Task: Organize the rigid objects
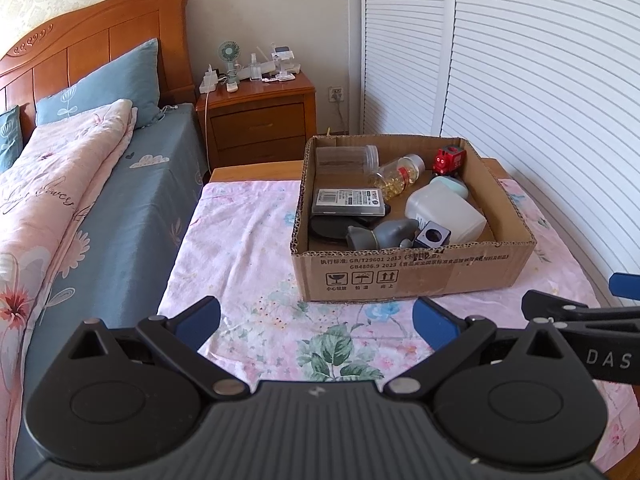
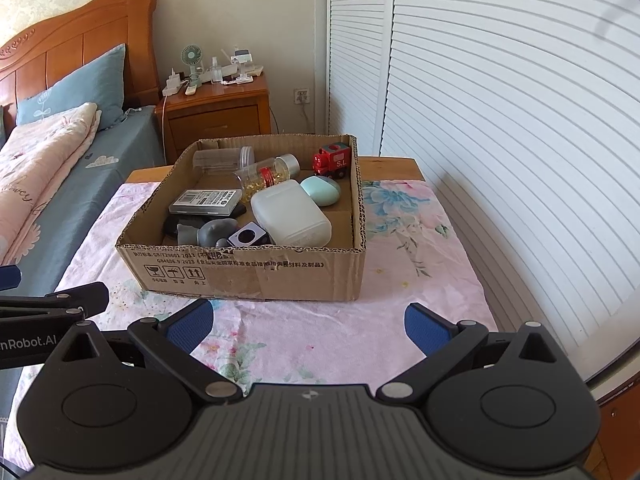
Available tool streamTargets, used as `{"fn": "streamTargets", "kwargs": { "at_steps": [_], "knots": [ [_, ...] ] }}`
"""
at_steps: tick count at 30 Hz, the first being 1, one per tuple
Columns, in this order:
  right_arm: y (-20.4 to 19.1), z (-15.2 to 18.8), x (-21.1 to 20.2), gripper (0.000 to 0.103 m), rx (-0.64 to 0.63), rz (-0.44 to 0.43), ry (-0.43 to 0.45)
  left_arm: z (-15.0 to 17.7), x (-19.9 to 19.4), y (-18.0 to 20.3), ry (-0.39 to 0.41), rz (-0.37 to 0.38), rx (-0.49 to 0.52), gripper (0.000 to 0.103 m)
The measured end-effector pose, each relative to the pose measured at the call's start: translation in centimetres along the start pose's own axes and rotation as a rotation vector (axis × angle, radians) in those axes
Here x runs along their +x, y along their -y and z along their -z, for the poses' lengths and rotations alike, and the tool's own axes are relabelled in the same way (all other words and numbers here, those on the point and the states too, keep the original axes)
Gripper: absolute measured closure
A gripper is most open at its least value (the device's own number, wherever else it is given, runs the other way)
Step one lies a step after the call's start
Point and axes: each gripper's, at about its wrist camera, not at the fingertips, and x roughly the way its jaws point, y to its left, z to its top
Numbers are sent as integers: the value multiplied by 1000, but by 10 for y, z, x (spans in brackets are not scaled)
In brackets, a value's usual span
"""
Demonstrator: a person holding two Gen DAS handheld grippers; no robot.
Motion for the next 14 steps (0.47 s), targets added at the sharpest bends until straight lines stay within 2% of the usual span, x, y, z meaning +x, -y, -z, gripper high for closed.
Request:
{"fn": "streamTargets", "kwargs": {
  "at_steps": [14],
  "knots": [
    [0, 0, -1, 0, -1, -3, 4, 0, -1, 0, 0, -2, -8, 1]
  ]
}}
